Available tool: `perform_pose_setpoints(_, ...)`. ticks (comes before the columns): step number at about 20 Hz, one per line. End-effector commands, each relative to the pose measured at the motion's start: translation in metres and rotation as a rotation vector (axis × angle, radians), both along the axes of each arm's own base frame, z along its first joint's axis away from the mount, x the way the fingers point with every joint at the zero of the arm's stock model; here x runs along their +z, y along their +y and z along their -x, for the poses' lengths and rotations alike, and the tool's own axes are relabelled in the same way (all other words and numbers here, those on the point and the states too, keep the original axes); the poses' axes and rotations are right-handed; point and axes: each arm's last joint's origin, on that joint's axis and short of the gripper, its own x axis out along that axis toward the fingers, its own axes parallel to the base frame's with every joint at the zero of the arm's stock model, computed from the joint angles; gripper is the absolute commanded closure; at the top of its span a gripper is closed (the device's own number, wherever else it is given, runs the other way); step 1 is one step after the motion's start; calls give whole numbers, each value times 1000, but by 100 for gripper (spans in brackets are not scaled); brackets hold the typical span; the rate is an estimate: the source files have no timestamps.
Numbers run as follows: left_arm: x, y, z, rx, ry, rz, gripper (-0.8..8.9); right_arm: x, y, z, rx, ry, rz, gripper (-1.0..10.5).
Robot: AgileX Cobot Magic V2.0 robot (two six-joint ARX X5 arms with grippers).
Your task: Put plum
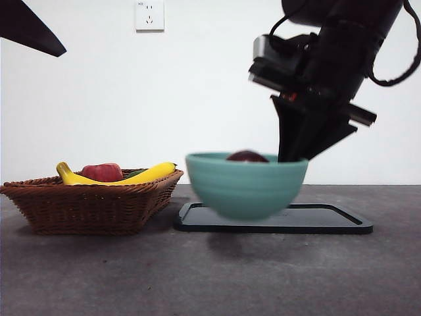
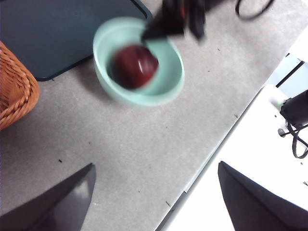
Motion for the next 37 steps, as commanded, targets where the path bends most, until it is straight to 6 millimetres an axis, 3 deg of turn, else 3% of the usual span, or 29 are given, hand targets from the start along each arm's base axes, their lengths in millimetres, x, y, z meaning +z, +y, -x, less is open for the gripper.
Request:
perform_pose_setpoints(1, 3, -2, 0, -10, -11, 11, 410, 14, -6, -17, -52, -41, -27, 939)
perform_pose_setpoints(6, 3, -2, 0, -10, -11, 11, 410, 20, -23, -66, -137, -70, -22, 939)
perform_pose_setpoints(11, 3, -2, 0, -10, -11, 11, 410, -13, -24, -115, -176, -11, 10, 939)
perform_pose_setpoints(14, 3, -2, 0, -10, -11, 11, 410, -32, -22, -124, -178, 13, 21, 939)
perform_pose_setpoints(17, 3, -2, 0, -10, -11, 11, 410, -34, -22, -125, -180, 18, 23, 937)
perform_pose_setpoints(18, 3, -2, 0, -10, -11, 11, 410, -34, -22, -124, -181, 21, 24, 910)
perform_pose_setpoints(20, 3, -2, 0, -10, -11, 11, 410, -31, -23, -123, -184, 18, 21, 723)
perform_pose_setpoints(22, 3, -2, 0, -10, -11, 11, 410, -17, -25, -119, -186, -9, 13, 710)
perform_pose_setpoints(24, 3, -2, 0, -10, -11, 11, 410, 11, -31, -106, -190, -49, 2, 710)
perform_pose_setpoints(26, 3, -2, 0, -10, -11, 11, 409, 50, -40, -81, -159, -102, -4, 710)
perform_pose_setpoints(28, 3, -2, 0, -10, -11, 11, 410, 95, -52, -43, -136, -174, -22, 710)
perform_pose_setpoints(31, 3, -2, 0, -10, -11, 11, 410, 142, -69, 12, -132, -274, -64, 710)
perform_pose_setpoints(34, 3, -2, 0, -10, -11, 11, 410, 159, -82, 61, -115, -336, -97, 710)
perform_pose_setpoints(37, 3, -2, 0, -10, -12, 11, 410, 144, -90, 100, -72, -344, -138, 710)
